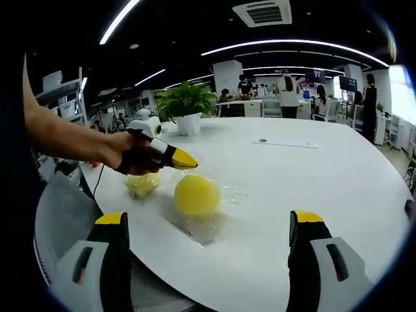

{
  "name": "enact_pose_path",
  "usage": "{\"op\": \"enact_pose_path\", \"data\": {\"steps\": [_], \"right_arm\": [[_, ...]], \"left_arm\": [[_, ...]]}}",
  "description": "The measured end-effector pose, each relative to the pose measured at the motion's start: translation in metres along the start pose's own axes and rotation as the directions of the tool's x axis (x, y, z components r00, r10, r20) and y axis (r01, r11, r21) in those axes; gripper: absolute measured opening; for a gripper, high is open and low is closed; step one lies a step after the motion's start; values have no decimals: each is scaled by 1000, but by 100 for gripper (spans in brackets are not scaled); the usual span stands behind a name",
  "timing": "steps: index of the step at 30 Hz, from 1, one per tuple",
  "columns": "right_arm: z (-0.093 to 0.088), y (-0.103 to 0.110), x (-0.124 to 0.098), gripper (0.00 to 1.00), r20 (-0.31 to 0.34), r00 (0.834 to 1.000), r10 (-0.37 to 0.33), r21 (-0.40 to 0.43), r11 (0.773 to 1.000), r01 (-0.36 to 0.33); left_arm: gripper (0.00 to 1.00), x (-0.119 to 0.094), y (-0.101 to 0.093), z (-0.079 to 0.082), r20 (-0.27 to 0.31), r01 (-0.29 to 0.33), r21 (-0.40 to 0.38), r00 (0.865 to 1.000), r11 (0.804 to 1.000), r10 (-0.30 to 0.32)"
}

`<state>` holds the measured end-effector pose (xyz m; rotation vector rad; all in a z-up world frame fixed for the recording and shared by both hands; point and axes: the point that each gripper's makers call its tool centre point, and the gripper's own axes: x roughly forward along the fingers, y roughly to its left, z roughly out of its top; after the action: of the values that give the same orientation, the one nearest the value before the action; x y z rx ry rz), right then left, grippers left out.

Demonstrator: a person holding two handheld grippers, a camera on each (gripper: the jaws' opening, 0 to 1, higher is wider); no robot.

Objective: Compare the silicone blocks by pressing each to a similar depth, holding the contact briefly, and releasing to observe deformation and rebound differences across the visible hardness samples.

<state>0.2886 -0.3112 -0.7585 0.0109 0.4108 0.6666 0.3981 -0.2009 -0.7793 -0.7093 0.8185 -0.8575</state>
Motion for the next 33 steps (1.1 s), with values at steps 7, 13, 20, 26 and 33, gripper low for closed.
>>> {"op": "enact_pose_path", "data": {"steps": [7,13,20,26,33], "right_arm": [[1,0,1,96,3,1000,0,4,1000,0],[3,0,2,96,10,1000,2,10,1000,-2],[7,-2,3,96,15,1000,10,14,1000,-10],[0,-6,8,96,15,1000,13,16,1000,-13],[7,-7,12,96,40,999,-7,50,999,5]], "left_arm": [[0,-1,-25,13,-11,22,190,1000,982,-20],[0,-1,-36,12,-41,24,302,999,953,-12],[0,1,-50,13,-65,41,398,998,917,-16],[0,0,-67,22,-65,79,458,996,885,-55],[0,-13,-90,36,-54,105,508,994,855,-91]]}}
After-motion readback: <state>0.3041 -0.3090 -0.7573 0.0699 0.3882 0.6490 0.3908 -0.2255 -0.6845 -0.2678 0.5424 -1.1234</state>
